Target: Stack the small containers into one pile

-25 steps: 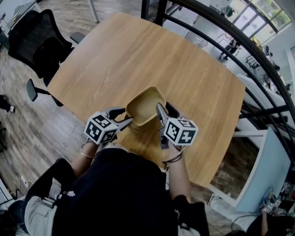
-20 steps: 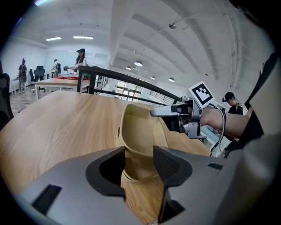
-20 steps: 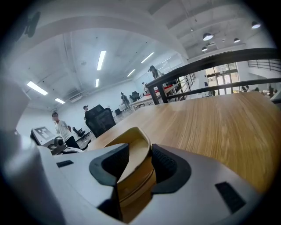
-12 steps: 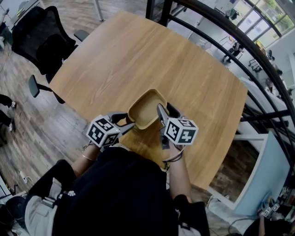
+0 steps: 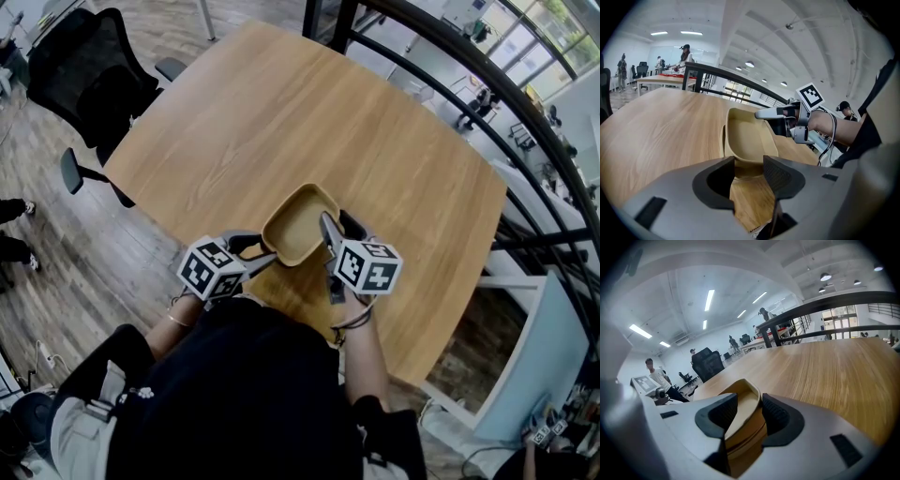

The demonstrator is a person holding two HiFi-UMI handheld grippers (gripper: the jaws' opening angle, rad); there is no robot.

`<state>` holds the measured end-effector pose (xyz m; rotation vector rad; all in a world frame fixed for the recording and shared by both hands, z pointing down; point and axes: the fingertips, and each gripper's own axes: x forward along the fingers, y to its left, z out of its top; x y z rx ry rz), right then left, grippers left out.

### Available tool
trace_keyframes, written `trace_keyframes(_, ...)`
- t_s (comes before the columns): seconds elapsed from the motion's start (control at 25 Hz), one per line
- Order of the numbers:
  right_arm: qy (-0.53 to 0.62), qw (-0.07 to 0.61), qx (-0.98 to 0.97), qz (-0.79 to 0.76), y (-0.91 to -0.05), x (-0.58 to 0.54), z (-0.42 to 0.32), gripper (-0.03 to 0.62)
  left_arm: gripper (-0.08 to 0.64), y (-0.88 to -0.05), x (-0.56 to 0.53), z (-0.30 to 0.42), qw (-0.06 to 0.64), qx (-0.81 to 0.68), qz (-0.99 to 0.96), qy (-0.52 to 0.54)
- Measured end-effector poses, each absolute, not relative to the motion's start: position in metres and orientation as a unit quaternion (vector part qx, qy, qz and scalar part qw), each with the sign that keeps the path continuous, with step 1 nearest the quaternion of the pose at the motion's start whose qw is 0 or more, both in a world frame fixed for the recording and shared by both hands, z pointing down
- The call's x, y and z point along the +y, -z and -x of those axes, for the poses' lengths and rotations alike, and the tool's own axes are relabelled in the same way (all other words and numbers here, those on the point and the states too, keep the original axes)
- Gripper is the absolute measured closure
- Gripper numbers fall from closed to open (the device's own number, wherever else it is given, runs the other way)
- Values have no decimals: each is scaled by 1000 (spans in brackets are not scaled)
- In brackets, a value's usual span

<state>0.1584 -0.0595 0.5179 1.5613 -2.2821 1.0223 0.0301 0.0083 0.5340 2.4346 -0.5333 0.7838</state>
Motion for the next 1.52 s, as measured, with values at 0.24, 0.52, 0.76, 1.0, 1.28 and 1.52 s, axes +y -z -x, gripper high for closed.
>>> trace_keyframes(0.24, -345, 99, -770, -527, -519, -62, -157, 440, 367, -535, 12, -31, 266, -188, -899, -293)
trace_keyframes(0.52, -343, 108, -771, -526, -521, -65, -151, 439, 367, -536, 16, -28, 265, -181, -900, -296)
trace_keyframes(0.76, -347, 111, -771, -523, -525, -63, -149, 437, 367, -540, 21, -27, 267, -176, -899, -301)
trace_keyframes(1.0, -345, 116, -770, -524, -528, -62, -149, 437, 367, -542, 22, -26, 269, -176, -898, -302)
trace_keyframes(1.28, -342, 136, -770, -522, -537, -62, -150, 437, 367, -546, 25, -28, 270, -174, -896, -306)
trace_keyframes(1.52, -345, 143, -767, -522, -542, -60, -149, 437, 367, -545, 23, -26, 271, -175, -896, -304)
